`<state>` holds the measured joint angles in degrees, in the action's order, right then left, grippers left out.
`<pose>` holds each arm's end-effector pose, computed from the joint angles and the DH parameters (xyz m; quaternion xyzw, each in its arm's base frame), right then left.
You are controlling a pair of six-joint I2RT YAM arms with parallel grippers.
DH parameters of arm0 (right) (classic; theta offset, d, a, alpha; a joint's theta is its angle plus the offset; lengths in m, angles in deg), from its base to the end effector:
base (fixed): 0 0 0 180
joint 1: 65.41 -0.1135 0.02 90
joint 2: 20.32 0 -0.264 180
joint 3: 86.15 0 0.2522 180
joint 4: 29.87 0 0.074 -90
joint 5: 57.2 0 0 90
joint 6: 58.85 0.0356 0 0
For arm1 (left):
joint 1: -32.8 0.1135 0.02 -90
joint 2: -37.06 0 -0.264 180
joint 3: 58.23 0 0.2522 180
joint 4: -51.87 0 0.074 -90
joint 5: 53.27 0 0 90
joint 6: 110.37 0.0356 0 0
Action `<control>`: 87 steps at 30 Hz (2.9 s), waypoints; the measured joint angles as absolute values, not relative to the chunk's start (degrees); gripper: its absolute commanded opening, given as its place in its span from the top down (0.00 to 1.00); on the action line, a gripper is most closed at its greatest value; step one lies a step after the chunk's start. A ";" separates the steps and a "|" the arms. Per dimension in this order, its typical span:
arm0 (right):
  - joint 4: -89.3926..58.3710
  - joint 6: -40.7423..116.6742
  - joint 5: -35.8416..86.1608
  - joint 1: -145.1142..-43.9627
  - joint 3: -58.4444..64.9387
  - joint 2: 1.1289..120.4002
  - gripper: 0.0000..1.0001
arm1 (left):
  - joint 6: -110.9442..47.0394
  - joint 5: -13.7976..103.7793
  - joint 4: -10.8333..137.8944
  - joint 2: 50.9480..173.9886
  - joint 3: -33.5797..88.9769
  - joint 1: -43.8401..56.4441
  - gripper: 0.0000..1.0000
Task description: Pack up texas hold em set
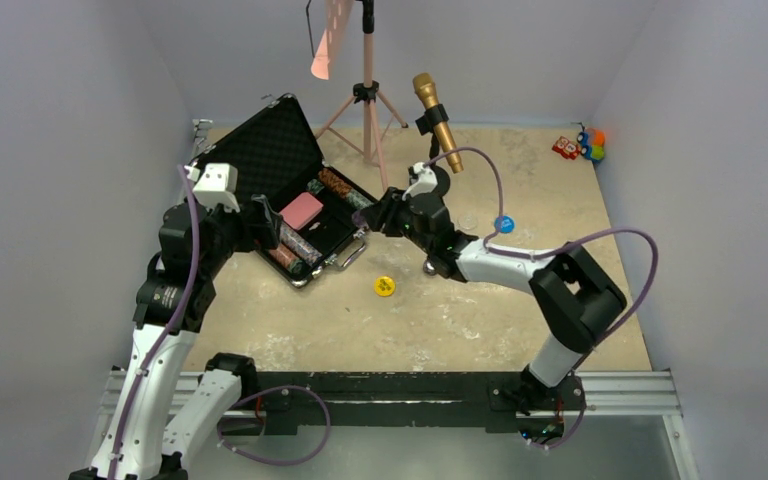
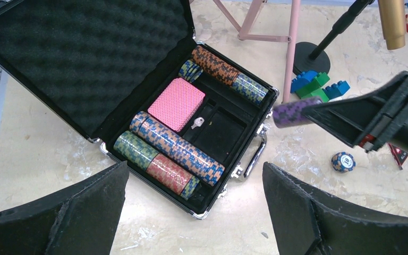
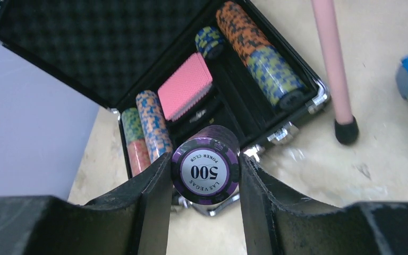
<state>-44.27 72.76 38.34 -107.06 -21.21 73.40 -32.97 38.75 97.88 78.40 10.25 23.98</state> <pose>0.2744 0.2395 0.2283 0.0294 0.7891 0.3782 0.4830 0.1479 -0.0242 0.3675 -0.0166 0.8132 -0.1222 0.5687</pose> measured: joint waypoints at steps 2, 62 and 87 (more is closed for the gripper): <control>-46.13 72.69 39.19 -107.61 -18.76 76.59 1.00 | -32.95 38.58 97.88 78.32 10.23 23.98 0.01; -44.01 64.76 46.14 -108.94 -6.24 88.85 0.26 | -32.16 35.54 97.67 80.83 9.09 23.98 0.01; -32.18 73.02 41.16 -107.06 -3.22 89.72 0.30 | -32.16 36.54 97.43 80.94 9.07 23.98 0.01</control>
<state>-32.18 73.02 41.16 -107.06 -3.22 89.72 -32.16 36.54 97.43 80.94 9.07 23.98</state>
